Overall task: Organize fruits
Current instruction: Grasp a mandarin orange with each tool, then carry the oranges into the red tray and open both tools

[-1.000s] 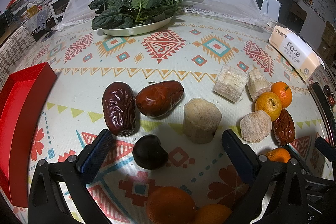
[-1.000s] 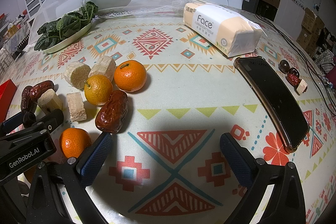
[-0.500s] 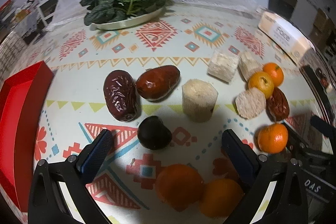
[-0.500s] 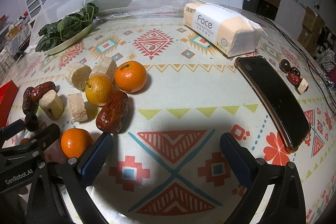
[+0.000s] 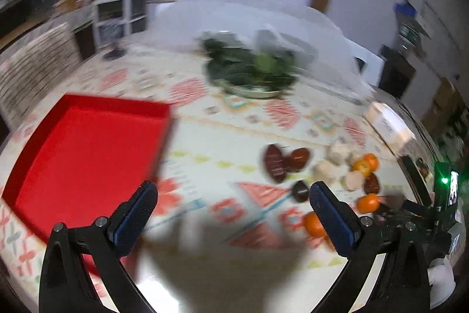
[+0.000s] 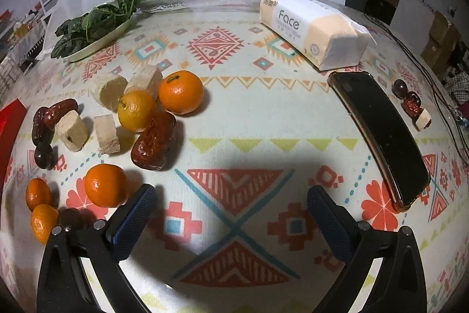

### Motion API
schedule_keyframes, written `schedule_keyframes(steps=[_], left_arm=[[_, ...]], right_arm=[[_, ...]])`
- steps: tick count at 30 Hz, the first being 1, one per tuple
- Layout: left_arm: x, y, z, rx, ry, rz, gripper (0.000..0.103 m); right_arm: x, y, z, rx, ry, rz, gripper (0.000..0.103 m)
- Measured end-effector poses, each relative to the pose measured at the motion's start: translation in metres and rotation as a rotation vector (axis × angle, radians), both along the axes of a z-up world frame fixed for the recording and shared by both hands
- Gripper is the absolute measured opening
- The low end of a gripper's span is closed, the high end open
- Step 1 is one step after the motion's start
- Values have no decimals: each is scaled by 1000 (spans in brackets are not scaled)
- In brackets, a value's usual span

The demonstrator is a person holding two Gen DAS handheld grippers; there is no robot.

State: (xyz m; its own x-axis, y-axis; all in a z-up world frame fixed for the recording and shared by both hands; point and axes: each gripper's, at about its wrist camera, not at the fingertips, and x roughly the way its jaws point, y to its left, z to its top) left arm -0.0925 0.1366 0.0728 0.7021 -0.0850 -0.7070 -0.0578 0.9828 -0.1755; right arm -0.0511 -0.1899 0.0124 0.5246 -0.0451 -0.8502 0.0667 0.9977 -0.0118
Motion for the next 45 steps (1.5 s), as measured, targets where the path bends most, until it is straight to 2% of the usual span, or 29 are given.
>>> schedule_keyframes(steps=[4, 7, 10, 13, 14, 17, 19, 20, 22, 24, 26, 34, 35, 39, 45], left_arm=[[-19, 32, -14, -142, 32, -4, 103], [-29, 32, -19, -218, 22, -68, 103], [-34, 20, -19, -234, -7, -122, 103], [-35, 10, -19, -224, -9, -119, 103], [-35, 11, -19, -235, 0, -115, 100], [-29, 20, -25, -302, 52, -124, 66], [-27, 29, -30, -331, 70, -100, 62], [-28, 34, -32, -336, 71, -86, 62], [-28, 40, -33, -336, 75, -67, 62], [-28, 45, -33, -344, 74, -59, 62], [-27, 45, -32, -336, 66, -63, 63], [-14, 21, -31, -296, 61, -145, 64], [-12, 16, -32, -281, 64, -155, 64], [-5, -4, -35, -250, 79, -204, 64], [7, -52, -45, -154, 121, -310, 64]], right_arm=[[-2, 0, 0, 2, -6, -5, 103], [-13, -10, 11, 44, -45, -49, 90], [-41, -12, 37, 188, -129, -23, 90], [-65, 12, 55, 243, -196, 128, 89], [-71, 25, 57, 248, -198, 196, 85], [-77, 57, 56, 224, -193, 330, 72], [-77, 82, 52, 174, -193, 421, 68], [-77, 91, 49, 156, -189, 451, 61], [-74, 116, 41, 109, -179, 531, 54], [-69, 131, 35, 67, -169, 576, 53], [-63, 139, 28, 49, -143, 611, 48], [-48, 144, 14, -81, -103, 666, 47], [-49, 142, 16, -69, -96, 672, 37], [-52, 129, 24, 3, -116, 639, 36], [-61, 95, 39, 124, -159, 557, 36]])
